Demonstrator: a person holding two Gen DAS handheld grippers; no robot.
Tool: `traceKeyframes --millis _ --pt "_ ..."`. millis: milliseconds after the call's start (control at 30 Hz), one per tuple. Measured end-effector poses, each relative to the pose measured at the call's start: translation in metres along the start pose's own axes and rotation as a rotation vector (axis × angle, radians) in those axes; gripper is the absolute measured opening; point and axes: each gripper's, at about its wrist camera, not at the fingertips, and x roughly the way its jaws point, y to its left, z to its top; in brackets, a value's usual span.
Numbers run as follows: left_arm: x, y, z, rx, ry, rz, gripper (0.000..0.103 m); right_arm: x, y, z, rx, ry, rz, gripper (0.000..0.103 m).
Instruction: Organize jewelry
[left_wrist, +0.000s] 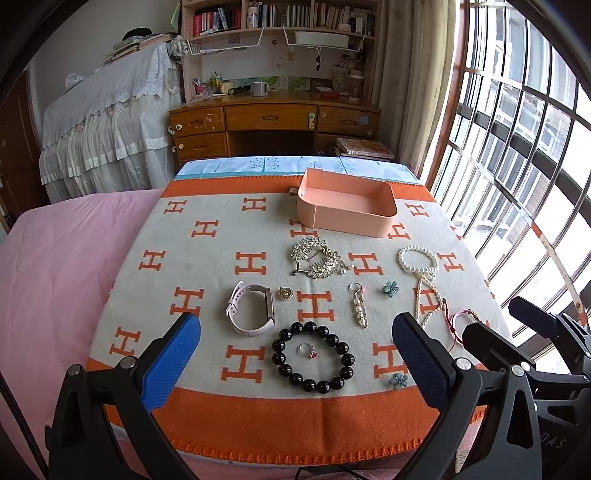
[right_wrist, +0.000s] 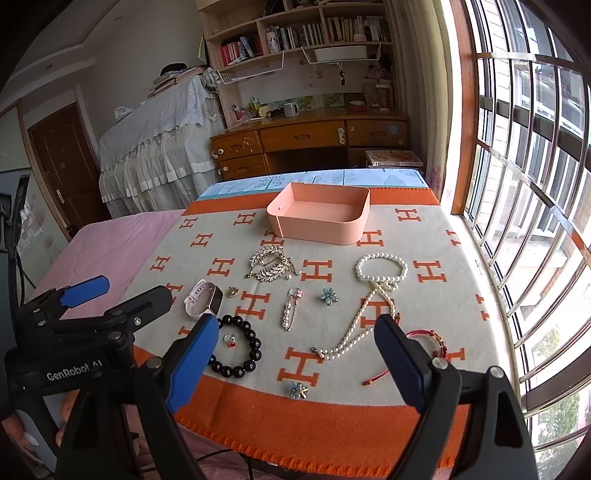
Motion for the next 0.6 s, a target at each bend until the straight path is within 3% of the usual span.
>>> traceKeyframes --millis 333,433,600 --pt "0.035 -0.001 0.023 0.034 0.093 -0.002 0.102 0.019 -0.018 0.018 0.032 0.064 0.004 0.087" --pt "0.058 0.002 0.036 0.041 0.176 -0.050 0.102 0.026 -0.023 0.026 0.034 0.075 -0.009 0.087" --pt "0.107 0.026 0.066 -0.046 0.323 -0.126 0.102 0.042 -0.046 0.048 0.054 0.107 -0.017 0.087"
